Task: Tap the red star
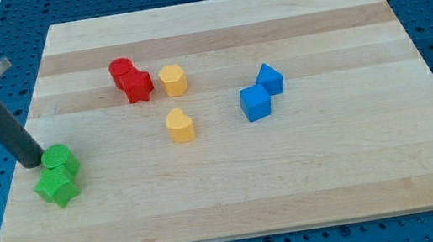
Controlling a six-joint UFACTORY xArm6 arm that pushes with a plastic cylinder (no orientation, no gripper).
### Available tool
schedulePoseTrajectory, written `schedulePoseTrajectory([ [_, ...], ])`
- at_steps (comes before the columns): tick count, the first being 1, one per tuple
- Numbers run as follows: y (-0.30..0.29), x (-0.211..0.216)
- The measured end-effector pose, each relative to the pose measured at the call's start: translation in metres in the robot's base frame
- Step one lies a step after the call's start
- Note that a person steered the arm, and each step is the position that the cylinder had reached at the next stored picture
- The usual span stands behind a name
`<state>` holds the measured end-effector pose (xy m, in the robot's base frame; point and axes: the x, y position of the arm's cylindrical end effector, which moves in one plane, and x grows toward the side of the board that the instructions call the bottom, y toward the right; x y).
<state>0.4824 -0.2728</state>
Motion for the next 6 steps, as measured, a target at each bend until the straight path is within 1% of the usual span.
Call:
schedulePoseTrajectory([
  [1, 0.0, -0.006],
  [2, 0.024, -0.008],
  [3, 0.059, -0.038],
  [4, 0.076, -0.07],
  [5, 0.13, -0.092],
  [6, 0.168, -0.115],
])
